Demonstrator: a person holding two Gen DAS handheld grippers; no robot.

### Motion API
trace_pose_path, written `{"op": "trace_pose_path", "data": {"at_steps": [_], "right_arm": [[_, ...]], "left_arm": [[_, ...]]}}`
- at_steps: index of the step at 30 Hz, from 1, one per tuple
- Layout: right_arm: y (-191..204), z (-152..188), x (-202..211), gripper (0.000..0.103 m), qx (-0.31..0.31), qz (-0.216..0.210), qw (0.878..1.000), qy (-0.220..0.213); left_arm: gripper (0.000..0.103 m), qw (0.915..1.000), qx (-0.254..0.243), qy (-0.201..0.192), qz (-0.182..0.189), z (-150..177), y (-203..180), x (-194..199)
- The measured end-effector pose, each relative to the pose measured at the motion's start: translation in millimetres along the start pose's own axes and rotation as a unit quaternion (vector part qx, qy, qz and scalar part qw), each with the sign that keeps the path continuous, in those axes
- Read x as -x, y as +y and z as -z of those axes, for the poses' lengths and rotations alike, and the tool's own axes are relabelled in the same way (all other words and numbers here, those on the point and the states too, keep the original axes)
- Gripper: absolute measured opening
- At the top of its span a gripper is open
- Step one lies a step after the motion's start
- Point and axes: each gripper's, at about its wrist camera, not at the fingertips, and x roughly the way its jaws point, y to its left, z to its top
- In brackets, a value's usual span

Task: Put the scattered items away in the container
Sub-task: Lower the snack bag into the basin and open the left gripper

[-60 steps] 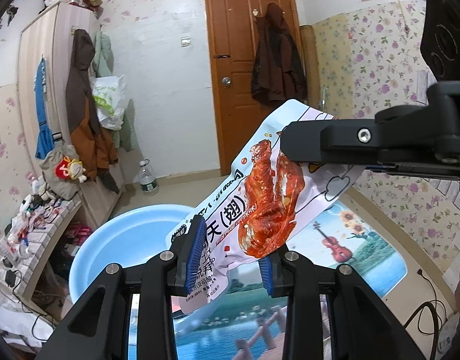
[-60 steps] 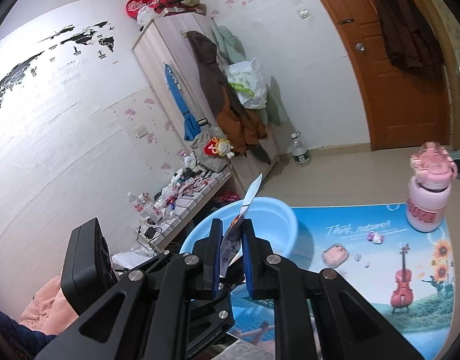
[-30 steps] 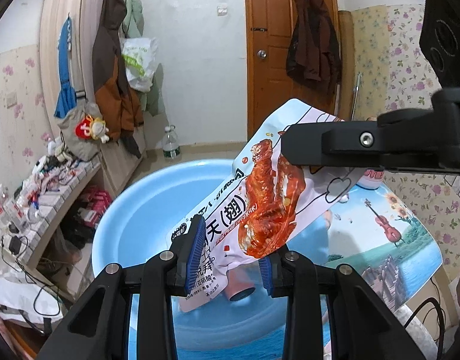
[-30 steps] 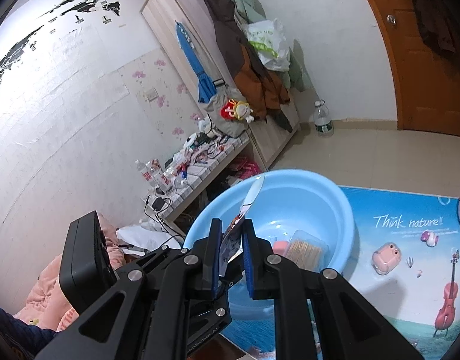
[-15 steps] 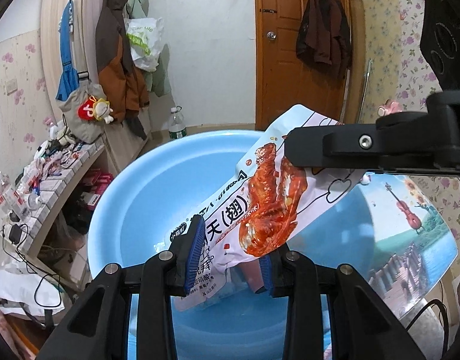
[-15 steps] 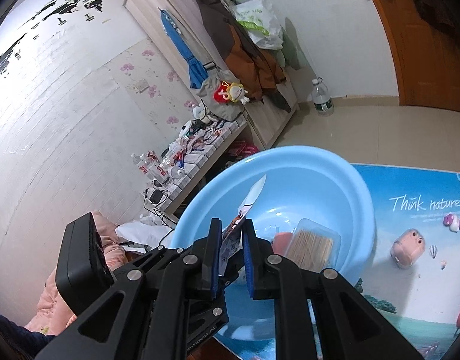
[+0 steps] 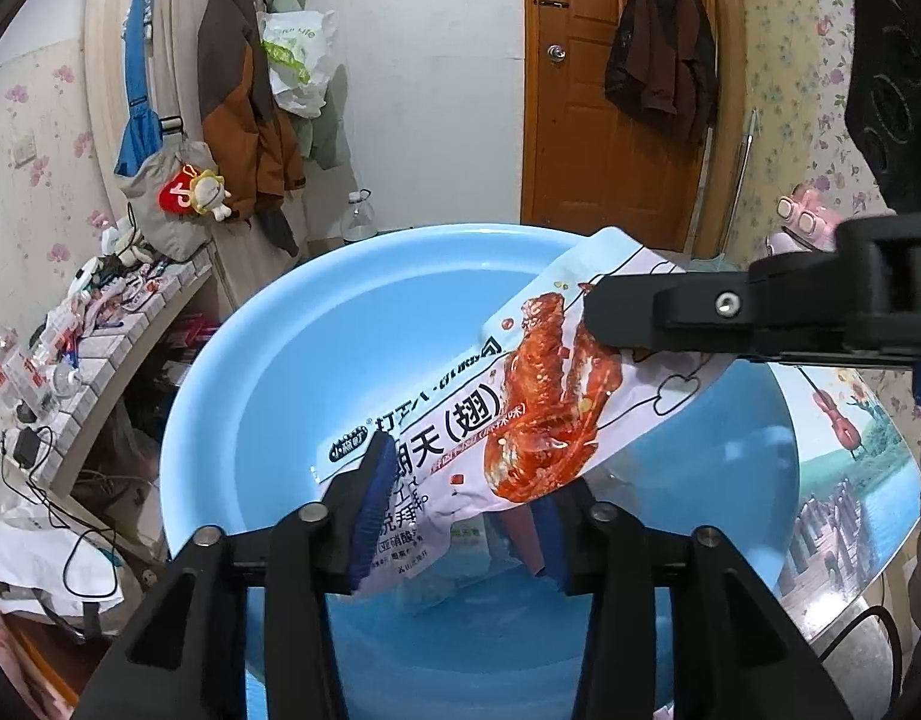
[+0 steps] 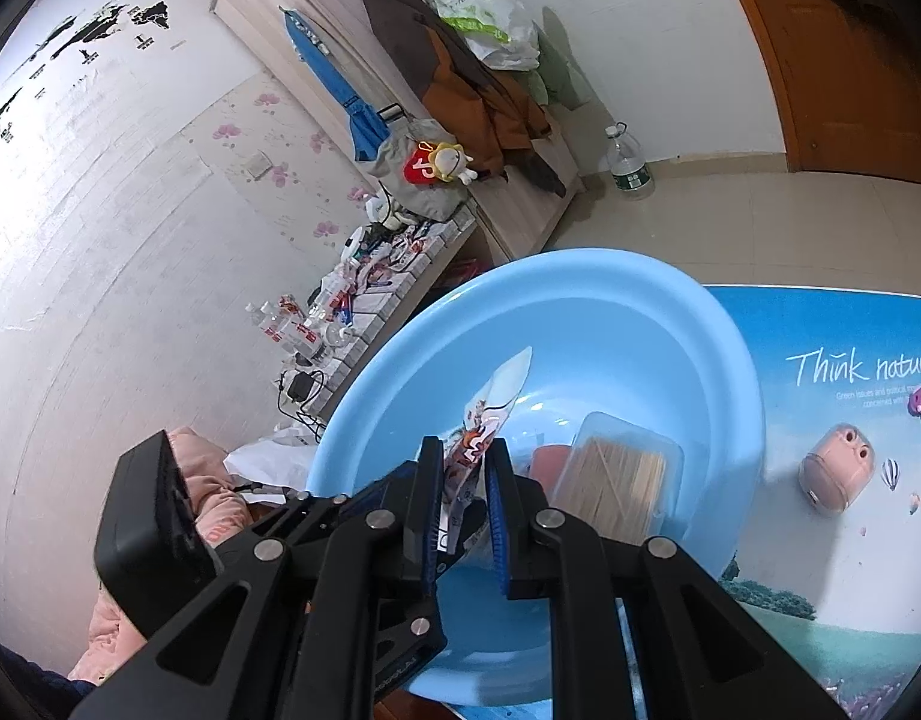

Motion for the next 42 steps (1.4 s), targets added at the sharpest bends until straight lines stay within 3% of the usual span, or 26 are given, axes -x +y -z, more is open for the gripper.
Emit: {"op": "trace_pose_path", "data": {"at_steps": [2, 4, 6, 19, 28, 36, 38, 42], "right_arm": [[-1.0, -0.2, -2.0, 0.014, -0.002, 0.0, 1.0, 0.001], [-0.8, -0.2, -3.6, 0.014, -0.001, 0.003, 1.0, 0.002], [-1.1, 0.6, -6.8, 0.014, -0.001, 0.008, 1.0, 0.004], [-5.8, 8.3, -18.7, 0.014, -0.002, 0.024, 1.0, 0.018], [-12.3, 4.5, -14.9, 0.015, -0.005, 0.049, 0.999, 0.005], [-23.4, -4.5, -5.2, 0.031, -0.018, 0.086, 0.996, -0.009], [-25.3, -8.0, -2.7, 0.033, -0.022, 0.086, 0.996, -0.014], [-27.1, -18.4, 2.6, 0.048, -0.034, 0.066, 0.997, -0.036]], "left_arm": [[0.05, 1.0, -0.003, -0.001, 0.002, -0.1, 0.9, 2.8], [0.079, 1.0, 0.002, -0.006, -0.006, -0.2, 5.5, 6.3], [0.092, 0.9999, 0.011, -0.011, -0.007, -0.1, 12.4, 11.6], [0.098, 0.9984, -0.034, -0.046, -0.001, 10.4, 16.8, 38.9], [0.098, 0.9985, -0.006, -0.054, -0.003, 5.7, 30.6, 45.4], [0.098, 0.9988, 0.003, -0.047, -0.009, 7.1, 32.6, 43.4], [0.098, 0.999, 0.005, -0.044, -0.01, 6.0, 31.3, 41.1], [0.098, 0.9991, 0.008, -0.041, -0.005, 4.5, 30.7, 37.8]]}}
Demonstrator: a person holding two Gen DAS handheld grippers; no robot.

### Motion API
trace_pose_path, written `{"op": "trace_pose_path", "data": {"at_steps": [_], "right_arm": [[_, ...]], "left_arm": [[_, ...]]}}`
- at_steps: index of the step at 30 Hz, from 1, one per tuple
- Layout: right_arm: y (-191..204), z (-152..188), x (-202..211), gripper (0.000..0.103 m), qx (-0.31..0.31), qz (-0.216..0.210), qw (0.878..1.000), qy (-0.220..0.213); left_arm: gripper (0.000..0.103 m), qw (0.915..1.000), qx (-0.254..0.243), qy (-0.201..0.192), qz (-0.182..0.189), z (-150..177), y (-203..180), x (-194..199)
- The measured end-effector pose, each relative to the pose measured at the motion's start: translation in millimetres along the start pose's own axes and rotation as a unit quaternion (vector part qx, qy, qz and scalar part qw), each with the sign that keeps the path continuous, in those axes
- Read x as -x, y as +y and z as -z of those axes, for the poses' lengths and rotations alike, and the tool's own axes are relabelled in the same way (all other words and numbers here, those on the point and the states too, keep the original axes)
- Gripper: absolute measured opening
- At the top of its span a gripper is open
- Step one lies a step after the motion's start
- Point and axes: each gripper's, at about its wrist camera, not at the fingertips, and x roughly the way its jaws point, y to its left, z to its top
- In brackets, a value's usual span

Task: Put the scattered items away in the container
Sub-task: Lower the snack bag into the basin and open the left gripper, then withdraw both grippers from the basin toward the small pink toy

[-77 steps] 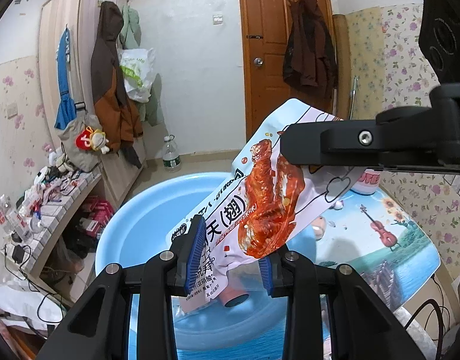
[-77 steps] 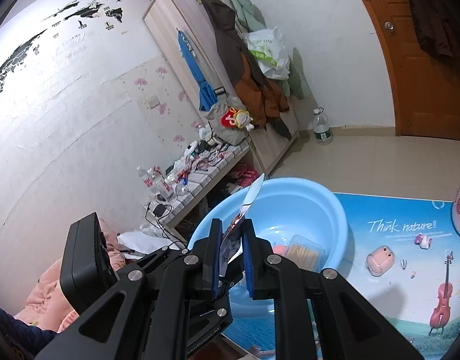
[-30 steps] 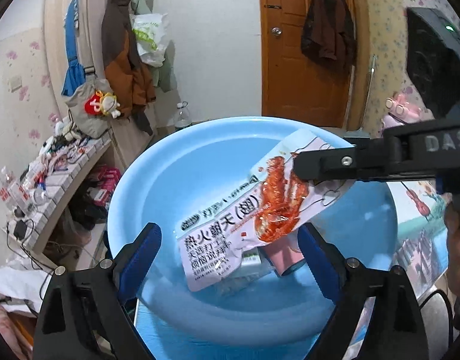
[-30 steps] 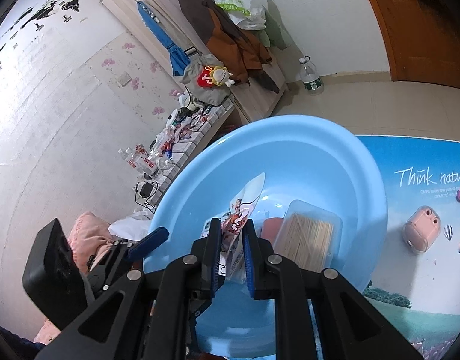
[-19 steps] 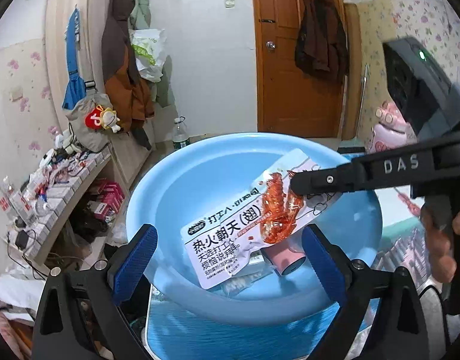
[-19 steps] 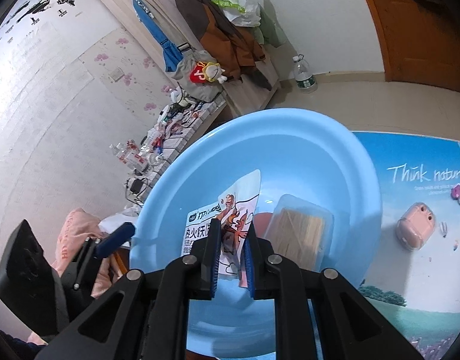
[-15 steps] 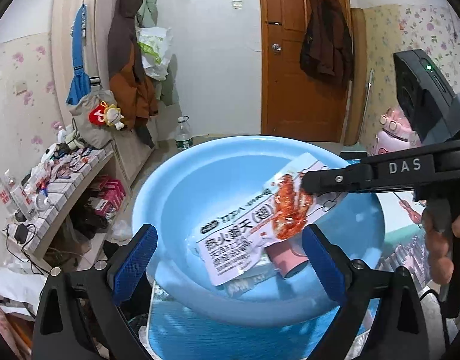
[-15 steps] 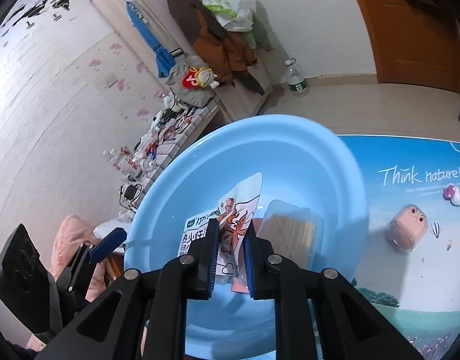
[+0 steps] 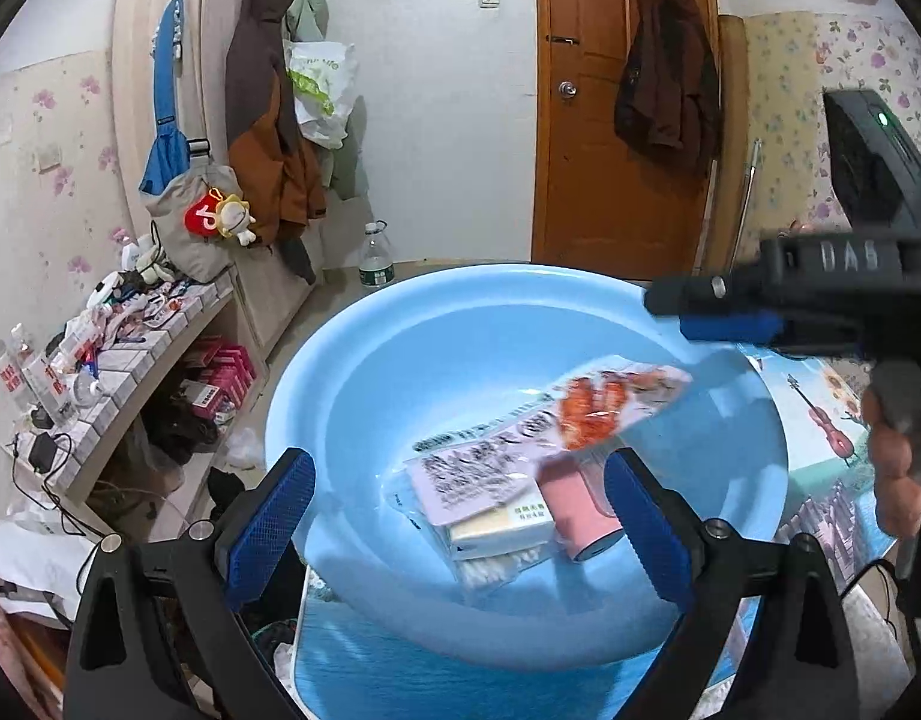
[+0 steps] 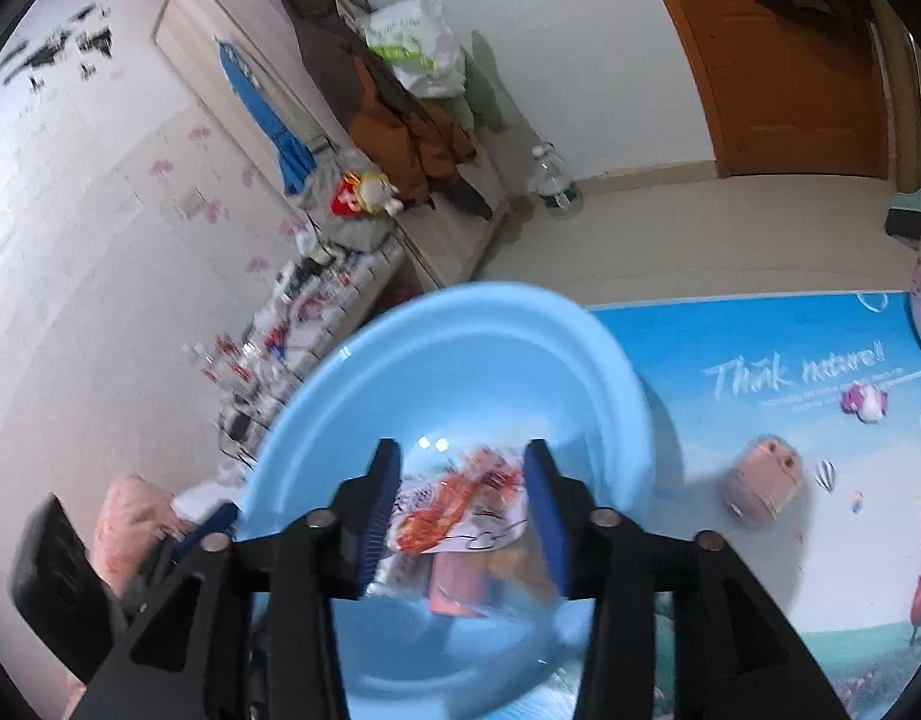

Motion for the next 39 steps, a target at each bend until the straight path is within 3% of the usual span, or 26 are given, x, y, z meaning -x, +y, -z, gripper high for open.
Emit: {"op": "trace_pose_path", "data": {"at_steps": [6, 13, 25, 34, 39], "right_arm": [[11.5, -22.3, -6.7, 0.048, 0.024, 0.001, 1.0, -0.003], [10.6, -11.0, 5.7, 0.048, 0.023, -0.023, 0.999, -0.003], [11.0, 25.1, 41.1, 0.048, 0.078, 0.062, 0.994, -0.041], [0.3, 41.8, 93.8, 0.049, 0.102, 0.108, 0.985, -0.087], [-18.5, 54.9, 128.7, 0.06, 0.117, 0.136, 0.977, -0.117]], "left_arm": [[0.098, 1.0, -0.003, -0.001, 0.0, -2.6, -0.5, 0.0], [0.098, 0.9999, 0.011, -0.001, -0.008, -3.9, 5.2, 0.5], [0.102, 0.9997, 0.014, -0.016, -0.014, -7.7, -3.9, 17.8], [0.103, 0.9994, 0.003, -0.034, -0.007, -14.8, -22.0, 38.9], [0.103, 0.999, -0.01, -0.043, 0.004, -18.2, -42.3, 50.2]]}}
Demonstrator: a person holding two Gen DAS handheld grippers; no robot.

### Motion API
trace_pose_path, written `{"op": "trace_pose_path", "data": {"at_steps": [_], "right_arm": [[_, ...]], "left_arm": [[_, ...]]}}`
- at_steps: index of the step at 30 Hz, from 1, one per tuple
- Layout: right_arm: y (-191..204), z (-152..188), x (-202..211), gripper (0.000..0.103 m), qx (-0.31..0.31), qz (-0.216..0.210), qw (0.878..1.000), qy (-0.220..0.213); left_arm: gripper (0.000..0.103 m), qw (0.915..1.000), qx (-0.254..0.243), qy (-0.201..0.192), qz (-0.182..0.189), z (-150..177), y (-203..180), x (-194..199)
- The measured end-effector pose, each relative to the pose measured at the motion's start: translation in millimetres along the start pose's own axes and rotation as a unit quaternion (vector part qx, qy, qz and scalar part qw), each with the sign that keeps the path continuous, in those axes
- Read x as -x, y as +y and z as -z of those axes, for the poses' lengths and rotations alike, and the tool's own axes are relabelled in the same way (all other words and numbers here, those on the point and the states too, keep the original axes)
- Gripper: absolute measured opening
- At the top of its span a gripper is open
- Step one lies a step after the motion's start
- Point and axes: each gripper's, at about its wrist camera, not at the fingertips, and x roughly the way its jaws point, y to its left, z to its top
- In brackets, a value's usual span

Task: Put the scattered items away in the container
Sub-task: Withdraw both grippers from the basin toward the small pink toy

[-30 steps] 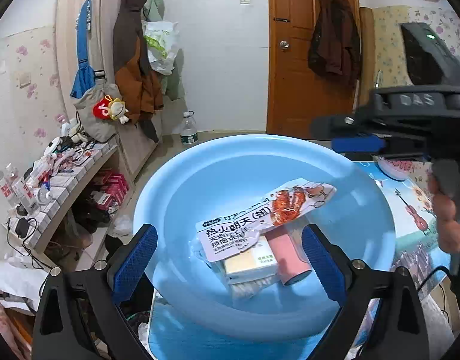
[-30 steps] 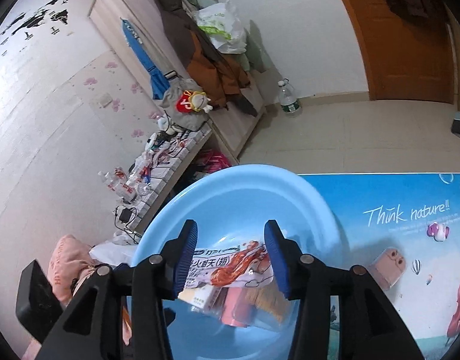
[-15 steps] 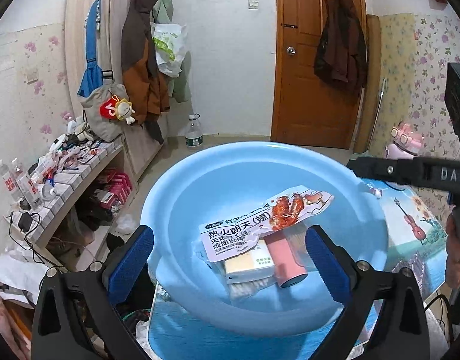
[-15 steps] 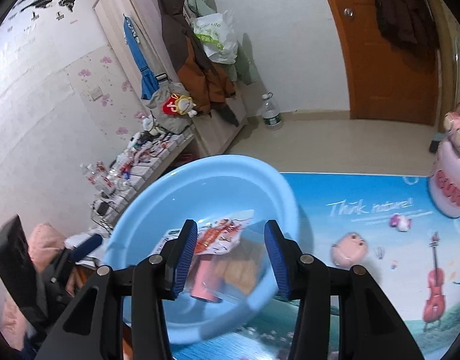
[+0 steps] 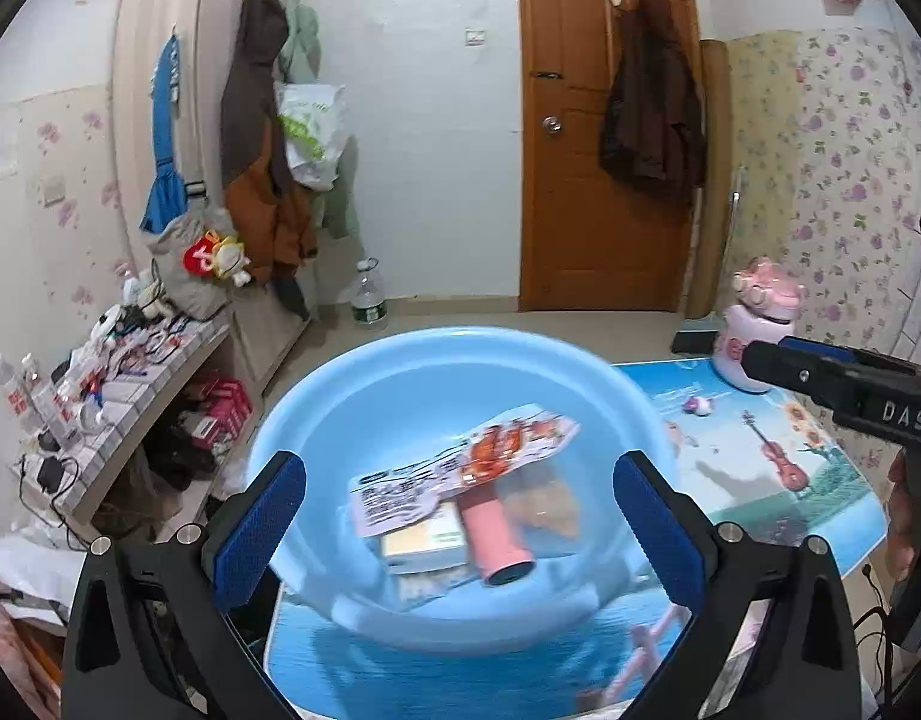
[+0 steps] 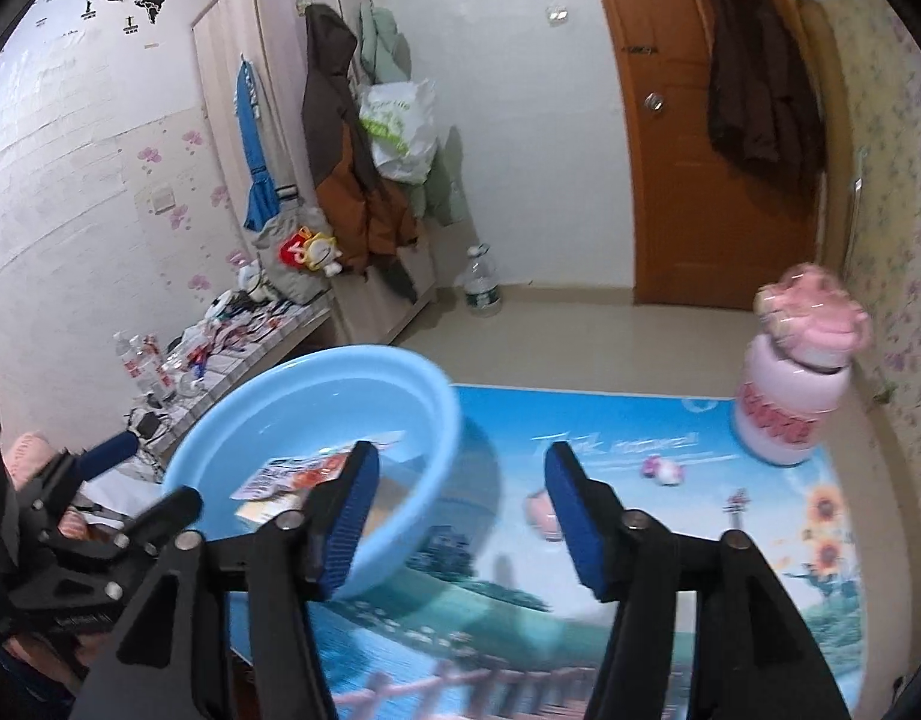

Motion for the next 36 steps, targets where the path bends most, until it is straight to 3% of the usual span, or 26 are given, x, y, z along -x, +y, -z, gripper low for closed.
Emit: {"op": "trace_pose_path", "data": {"at_steps": [12, 25, 36], "right_arm": [[-84.2, 35.6, 47.0, 0.078, -0.047, 0.064, 0.997, 0.006], [-114.6, 55.0, 64.1, 0.078, -0.041, 0.107, 0.993, 0.01], [-127.2, 57.7, 58.6, 0.078, -0.059, 0.097, 0.993, 0.018]], "left_arm": [[0.103, 0.9976, -0.051, -0.004, 0.047, 1.5, -72.9, 7.2], [0.103, 0.9884, -0.096, 0.01, 0.117, 15.0, -145.3, 8.4], [0.103, 0.9835, -0.108, 0.027, 0.142, 24.7, -171.0, 1.0]]}}
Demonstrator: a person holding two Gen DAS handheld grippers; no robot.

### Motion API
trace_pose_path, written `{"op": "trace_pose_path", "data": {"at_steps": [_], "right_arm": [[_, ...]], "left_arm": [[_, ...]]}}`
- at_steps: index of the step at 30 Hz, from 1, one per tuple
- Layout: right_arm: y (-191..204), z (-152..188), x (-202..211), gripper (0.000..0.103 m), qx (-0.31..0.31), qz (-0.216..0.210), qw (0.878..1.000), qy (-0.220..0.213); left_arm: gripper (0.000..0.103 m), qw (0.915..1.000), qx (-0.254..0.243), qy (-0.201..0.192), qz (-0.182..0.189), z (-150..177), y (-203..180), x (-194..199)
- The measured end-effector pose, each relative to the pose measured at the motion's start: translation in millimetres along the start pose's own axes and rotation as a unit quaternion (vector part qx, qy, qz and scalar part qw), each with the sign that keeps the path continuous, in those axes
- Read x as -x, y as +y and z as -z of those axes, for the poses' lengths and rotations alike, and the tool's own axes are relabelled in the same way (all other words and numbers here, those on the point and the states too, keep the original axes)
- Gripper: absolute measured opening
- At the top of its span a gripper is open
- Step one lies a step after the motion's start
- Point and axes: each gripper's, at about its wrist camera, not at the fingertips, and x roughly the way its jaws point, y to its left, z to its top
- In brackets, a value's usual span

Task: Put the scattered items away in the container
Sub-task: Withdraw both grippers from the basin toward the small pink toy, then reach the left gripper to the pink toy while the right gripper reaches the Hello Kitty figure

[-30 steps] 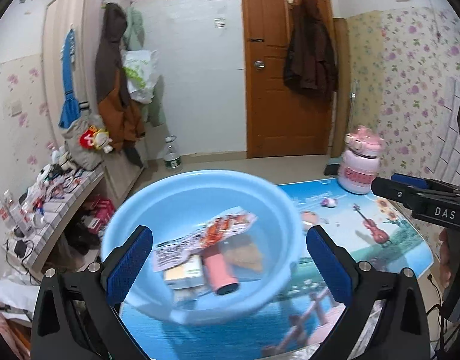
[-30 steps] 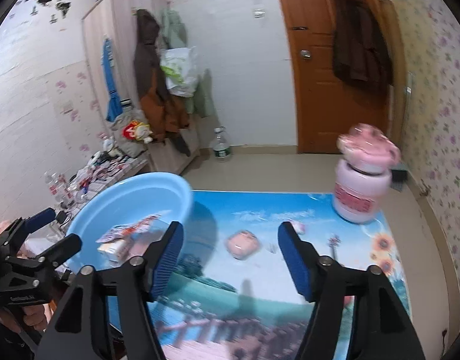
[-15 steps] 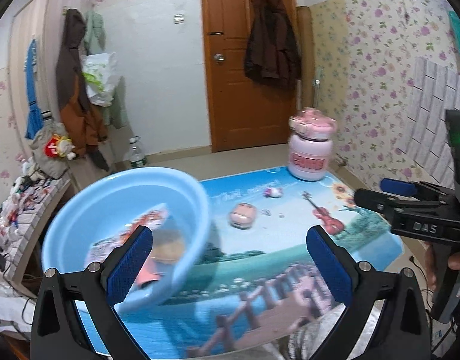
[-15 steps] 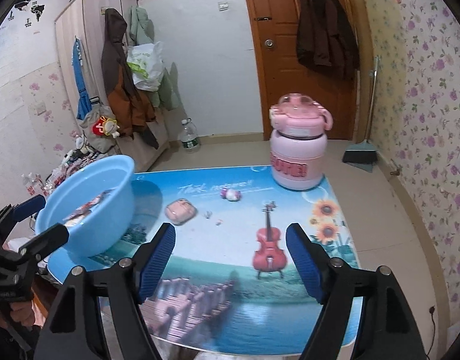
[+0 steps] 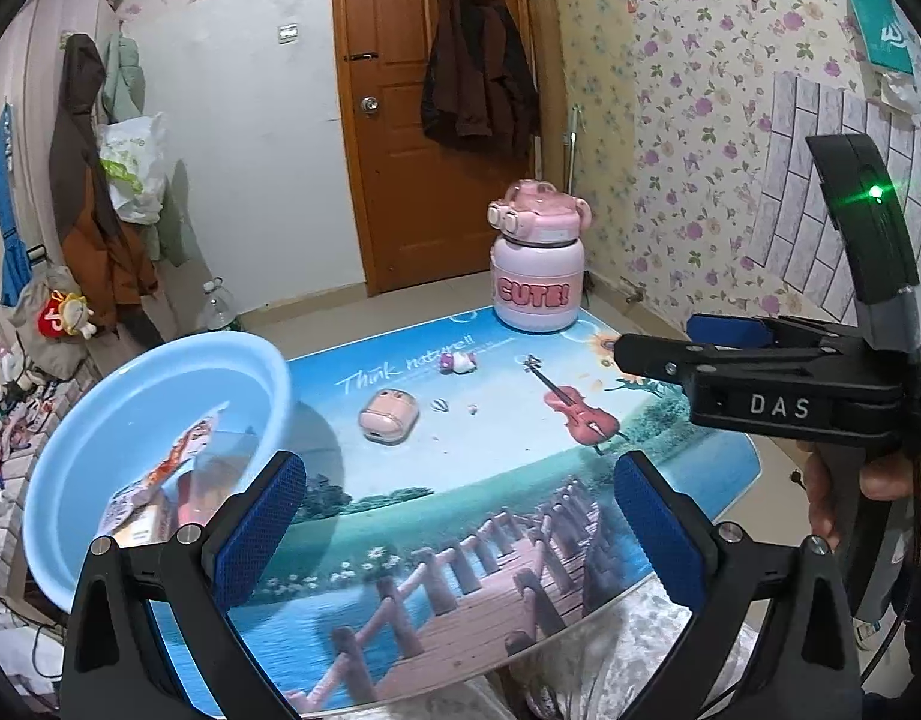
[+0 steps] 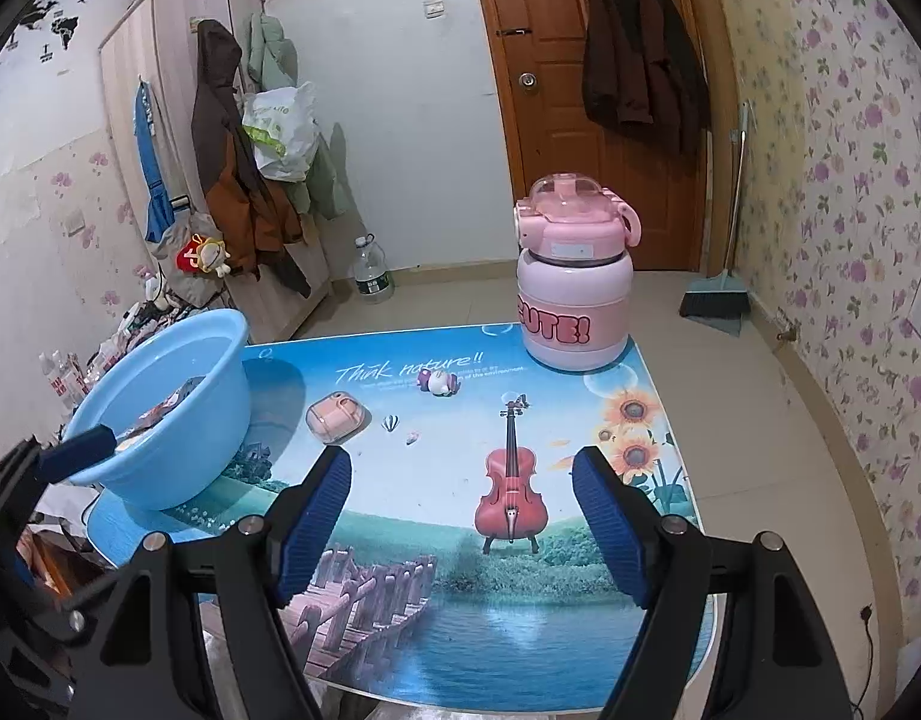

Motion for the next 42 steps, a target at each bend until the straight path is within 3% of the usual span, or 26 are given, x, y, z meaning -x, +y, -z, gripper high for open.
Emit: {"op": "trace_pose_path", "data": {"at_steps": [6, 15, 36, 42], "right_arm": [[-11.6, -0.9, -4.6, 0.078, -0.016, -0.001, 1.0, 0.001], [-17.8, -9.8, -23.9, 0.078, 0.002, -0.003, 1.0, 0.009], [-16.9, -28.9, -92.3, 0.078, 0.093, -0.043, 0.993, 0.057], [-13.4, -34.6, -110.3, 0.074, 0.123, -0.053, 0.988, 0.072]], "left_arm": [[0.103, 0.9999, -0.005, 0.006, 0.006, -0.4, -7.6, -14.8], [0.103, 0.9994, -0.011, 0.027, -0.018, 0.6, -18.7, -48.2], [0.103, 0.9966, -0.007, 0.063, -0.052, -13.5, -7.0, -120.5], [0.103, 0.9965, -0.009, 0.066, -0.051, -18.8, -5.0, -134.0]]}}
